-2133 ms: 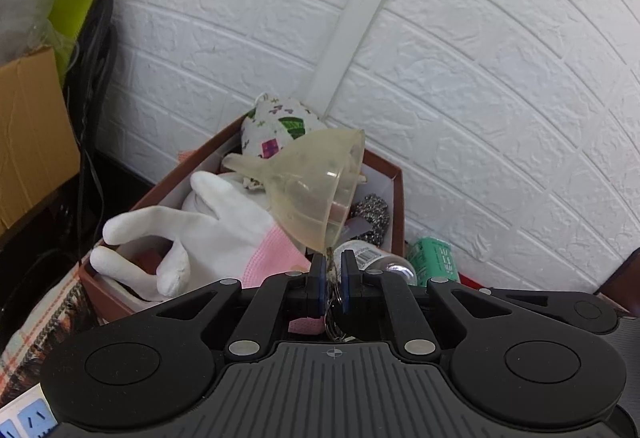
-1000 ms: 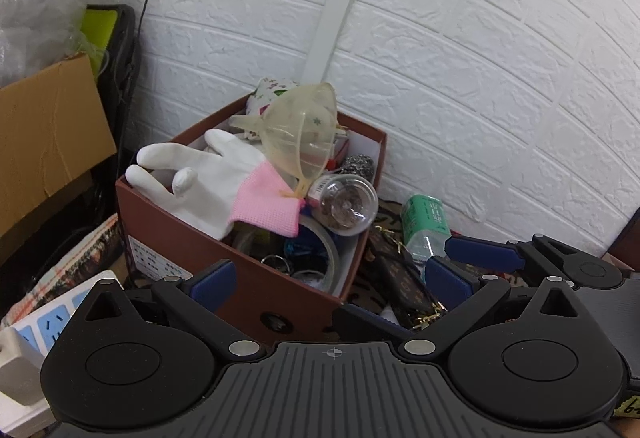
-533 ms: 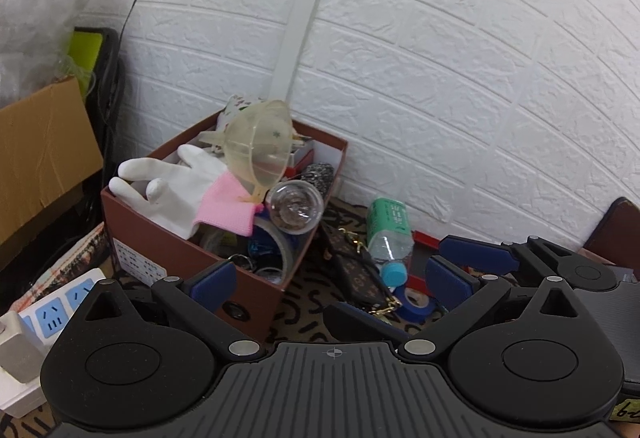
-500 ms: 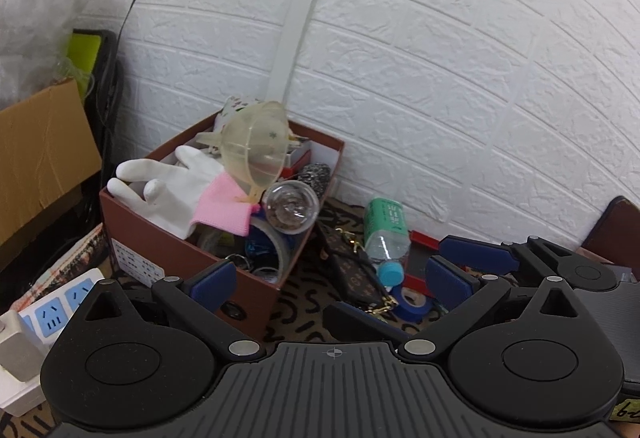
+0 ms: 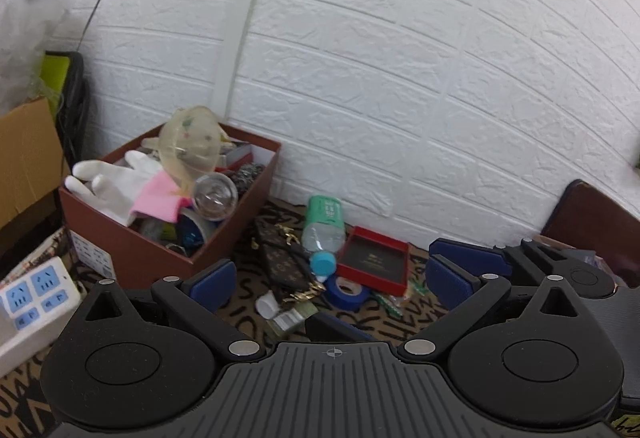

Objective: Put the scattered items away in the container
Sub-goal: 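Withdraw both tools from the box back over the cloth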

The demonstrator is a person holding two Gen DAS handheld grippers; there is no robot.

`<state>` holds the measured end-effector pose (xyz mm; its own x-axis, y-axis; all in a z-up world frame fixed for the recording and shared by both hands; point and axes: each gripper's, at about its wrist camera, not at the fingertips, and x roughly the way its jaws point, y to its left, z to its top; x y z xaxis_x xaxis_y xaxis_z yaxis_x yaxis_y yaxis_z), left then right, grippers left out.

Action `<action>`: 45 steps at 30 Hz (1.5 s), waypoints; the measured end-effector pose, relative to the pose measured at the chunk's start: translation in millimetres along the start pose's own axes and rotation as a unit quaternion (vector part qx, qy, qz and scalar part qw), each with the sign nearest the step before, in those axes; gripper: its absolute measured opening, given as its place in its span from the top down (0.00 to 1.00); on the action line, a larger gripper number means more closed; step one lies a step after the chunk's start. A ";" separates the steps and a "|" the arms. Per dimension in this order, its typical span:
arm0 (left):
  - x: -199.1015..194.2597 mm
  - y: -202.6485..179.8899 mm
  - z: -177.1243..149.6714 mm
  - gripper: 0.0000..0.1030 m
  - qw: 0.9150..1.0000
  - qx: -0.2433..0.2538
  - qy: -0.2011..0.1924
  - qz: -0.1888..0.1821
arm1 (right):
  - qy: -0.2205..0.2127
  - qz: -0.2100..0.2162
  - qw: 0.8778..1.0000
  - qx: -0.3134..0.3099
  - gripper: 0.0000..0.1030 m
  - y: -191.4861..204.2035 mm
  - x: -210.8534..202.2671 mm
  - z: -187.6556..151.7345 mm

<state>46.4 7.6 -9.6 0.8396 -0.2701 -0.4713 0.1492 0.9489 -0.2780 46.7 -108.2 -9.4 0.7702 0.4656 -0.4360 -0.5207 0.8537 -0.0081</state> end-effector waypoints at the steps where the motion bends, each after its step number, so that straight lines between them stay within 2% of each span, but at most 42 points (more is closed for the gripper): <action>1: 1.0 -2.9 -4.9 0.00 1.000 -0.001 0.003 -0.005 | -0.005 -0.004 1.000 -0.002 0.00 -0.9 -4.3 -4.3; 8: 21.7 -10.6 -56.3 0.00 0.997 -0.022 0.048 -0.051 | 0.009 -0.033 0.999 0.009 0.00 -9.6 -19.4 -51.8; 13: 39.1 -18.6 -95.2 0.00 0.997 -0.007 0.068 -0.048 | 0.045 -0.059 0.997 0.039 0.00 -13.8 -19.7 -97.0; 17: 48.9 -16.3 -108.0 0.00 0.994 -0.013 0.088 -0.062 | 0.062 -0.069 0.995 0.046 0.00 -13.4 -16.9 -118.6; 25: 66.9 5.6 -105.1 0.00 0.997 -0.011 0.070 -0.024 | 0.078 -0.094 0.985 0.125 0.00 -46.2 -5.7 -139.0; 28: 80.3 13.5 -102.9 0.01 0.997 -0.012 0.074 -0.019 | 0.083 -0.101 0.981 0.140 0.00 -53.2 0.8 -144.5; 32: 97.6 19.6 -101.5 0.08 0.997 0.005 0.081 -0.007 | 0.091 -0.108 0.981 0.136 0.01 -55.1 12.5 -149.0; 37: 115.1 30.5 -92.7 0.10 0.997 0.013 0.073 0.011 | 0.105 -0.115 0.978 0.141 0.09 -61.2 27.5 -153.3; 45: 143.6 42.5 -76.6 0.18 0.997 0.023 0.075 0.020 | 0.107 -0.139 0.979 0.101 0.13 -59.5 47.7 -149.9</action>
<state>133.3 -3.4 -153.3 0.7577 -0.2506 -0.6026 0.1438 0.9647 -0.2204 59.1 -171.8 -164.6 0.7659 0.1667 -0.6209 -0.2013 0.9794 0.0147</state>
